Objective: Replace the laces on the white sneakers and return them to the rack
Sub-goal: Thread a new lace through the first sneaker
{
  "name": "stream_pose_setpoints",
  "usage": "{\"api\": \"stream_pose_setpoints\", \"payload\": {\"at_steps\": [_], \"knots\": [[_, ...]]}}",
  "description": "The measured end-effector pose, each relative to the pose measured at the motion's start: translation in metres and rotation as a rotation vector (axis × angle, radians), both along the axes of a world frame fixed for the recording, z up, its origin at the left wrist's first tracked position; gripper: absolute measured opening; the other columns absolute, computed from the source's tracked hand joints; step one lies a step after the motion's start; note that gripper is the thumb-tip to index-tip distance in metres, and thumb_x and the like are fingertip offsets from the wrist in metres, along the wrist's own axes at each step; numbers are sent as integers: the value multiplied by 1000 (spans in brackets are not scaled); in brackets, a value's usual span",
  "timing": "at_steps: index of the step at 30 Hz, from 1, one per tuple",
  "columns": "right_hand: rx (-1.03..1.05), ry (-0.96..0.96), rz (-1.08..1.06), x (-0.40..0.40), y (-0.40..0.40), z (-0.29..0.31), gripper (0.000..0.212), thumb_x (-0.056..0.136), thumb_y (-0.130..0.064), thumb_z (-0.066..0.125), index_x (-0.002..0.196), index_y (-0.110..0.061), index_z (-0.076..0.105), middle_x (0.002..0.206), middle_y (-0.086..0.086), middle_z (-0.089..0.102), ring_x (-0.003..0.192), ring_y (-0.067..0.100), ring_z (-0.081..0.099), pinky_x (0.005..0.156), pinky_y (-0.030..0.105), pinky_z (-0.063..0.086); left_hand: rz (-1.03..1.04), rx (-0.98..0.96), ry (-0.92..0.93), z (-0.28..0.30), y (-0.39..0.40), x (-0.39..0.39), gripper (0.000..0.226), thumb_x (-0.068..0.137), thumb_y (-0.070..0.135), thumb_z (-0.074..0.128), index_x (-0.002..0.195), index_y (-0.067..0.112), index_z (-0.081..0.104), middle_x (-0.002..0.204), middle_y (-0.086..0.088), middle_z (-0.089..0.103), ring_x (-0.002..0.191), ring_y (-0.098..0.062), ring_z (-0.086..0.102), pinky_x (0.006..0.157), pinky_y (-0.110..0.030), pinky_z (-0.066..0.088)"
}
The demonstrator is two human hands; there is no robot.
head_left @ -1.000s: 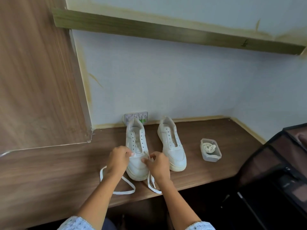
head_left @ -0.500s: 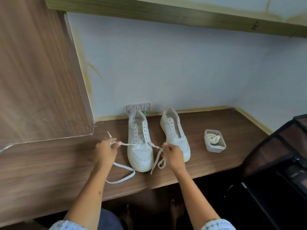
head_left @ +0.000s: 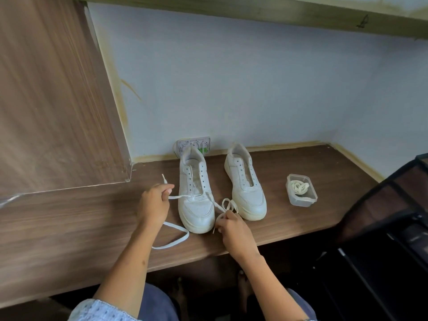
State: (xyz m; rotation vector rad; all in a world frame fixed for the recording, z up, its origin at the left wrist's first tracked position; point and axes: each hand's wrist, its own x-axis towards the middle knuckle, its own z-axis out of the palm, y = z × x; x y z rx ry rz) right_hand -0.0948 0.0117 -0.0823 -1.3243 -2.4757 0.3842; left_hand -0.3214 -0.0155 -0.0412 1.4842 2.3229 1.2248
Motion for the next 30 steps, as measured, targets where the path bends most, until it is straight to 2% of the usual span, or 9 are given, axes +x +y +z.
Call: {"api": "stream_pose_setpoints", "payload": {"at_steps": [4,8,10,14,17,19,21,24,30], "knots": [[9,-31,-41,-4,1,-1,29,97,-6,46,121,-12,60,118,5,55,105,23,49,76,24,33,-72,39,-28,1,-1,4,25,93,2,57,108,14,74,106,-3,72,94,-22,67,78,-28,48],[7,-13,-49,-5,6,-3,49,98,-9,49,146,-18,42,125,5,54,109,24,51,93,30,43,-121,58,-68,0,-2,5,28,94,2,56,107,18,74,99,3,75,93,-15,69,80,-26,50],[27,-51,-53,-8,9,-3,39,99,-9,45,138,-16,51,123,8,54,108,24,50,95,31,42,-138,55,-84,-1,-3,4,29,93,2,57,108,20,74,96,4,75,92,-14,69,81,-27,52],[110,-52,-57,-11,10,0,26,91,3,47,108,-10,61,110,9,57,98,26,51,76,25,34,-159,50,-139,-2,-7,4,33,92,0,58,108,25,73,95,6,75,91,-10,69,79,-23,52],[196,9,-44,-9,12,-2,19,82,6,60,94,-8,64,107,9,56,91,25,52,73,27,40,-157,58,-223,6,-13,6,39,93,-3,56,117,24,69,102,2,73,85,7,65,77,-6,46],[153,177,-84,-9,11,18,15,88,1,55,93,-12,60,103,1,55,91,20,47,79,29,44,-203,104,-330,21,-17,6,39,93,-5,55,119,21,67,113,0,68,82,11,65,74,-1,44],[34,457,-119,-8,10,64,19,92,-1,55,84,-18,56,87,-4,60,83,13,52,72,26,47,-265,194,-427,45,-17,6,35,92,0,59,110,28,68,116,-2,67,87,1,69,78,-10,50],[-54,886,-132,-11,12,150,12,91,-4,65,89,-16,64,82,-4,68,76,3,61,67,14,46,-333,341,-492,100,-16,9,26,89,8,65,103,30,69,99,3,74,94,-11,70,90,-22,53],[-131,1302,-57,-24,7,311,6,89,-6,66,89,-6,73,82,-4,71,70,-8,63,66,5,45,-457,655,-541,249,-20,13,28,87,0,64,111,13,68,84,7,76,83,-15,73,84,-21,55]]}}
